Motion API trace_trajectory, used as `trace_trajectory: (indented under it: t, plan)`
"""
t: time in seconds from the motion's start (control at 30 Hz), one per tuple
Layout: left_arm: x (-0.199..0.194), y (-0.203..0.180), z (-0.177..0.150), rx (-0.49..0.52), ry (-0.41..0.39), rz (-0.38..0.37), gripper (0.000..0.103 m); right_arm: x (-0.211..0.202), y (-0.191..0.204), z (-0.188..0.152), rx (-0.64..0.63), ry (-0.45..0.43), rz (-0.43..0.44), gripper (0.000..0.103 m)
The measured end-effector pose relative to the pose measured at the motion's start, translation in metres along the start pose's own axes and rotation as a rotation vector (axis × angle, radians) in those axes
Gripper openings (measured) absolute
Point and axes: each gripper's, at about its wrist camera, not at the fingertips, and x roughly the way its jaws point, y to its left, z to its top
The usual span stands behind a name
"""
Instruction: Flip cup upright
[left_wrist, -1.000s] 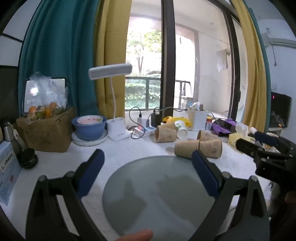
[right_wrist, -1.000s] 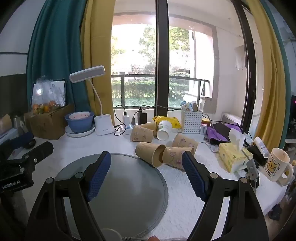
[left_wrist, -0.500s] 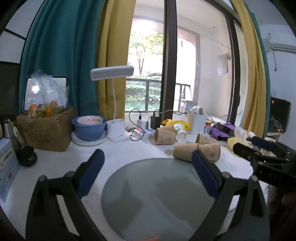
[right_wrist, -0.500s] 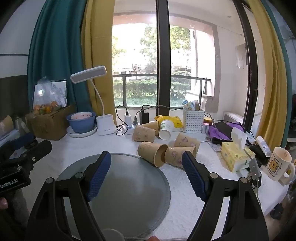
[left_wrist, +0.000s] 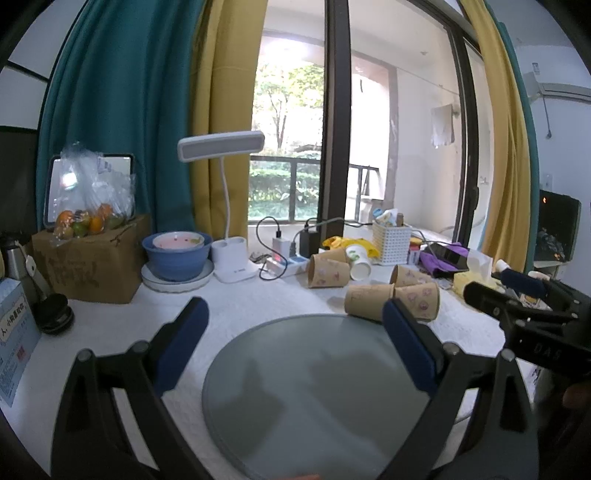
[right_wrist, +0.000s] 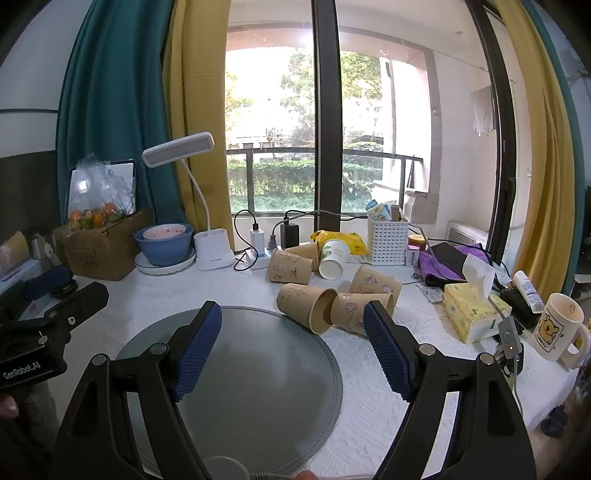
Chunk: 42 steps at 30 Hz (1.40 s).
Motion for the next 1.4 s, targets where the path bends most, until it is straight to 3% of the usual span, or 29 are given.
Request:
trace_trajectory:
  t: [1.4]
  plan:
    - [-0.0001,-0.0015,-0.0021,0.003,-0.004,0.002,0.096,0.0027,0.0034,0.0019,0.005,0.004,0.005,0.082]
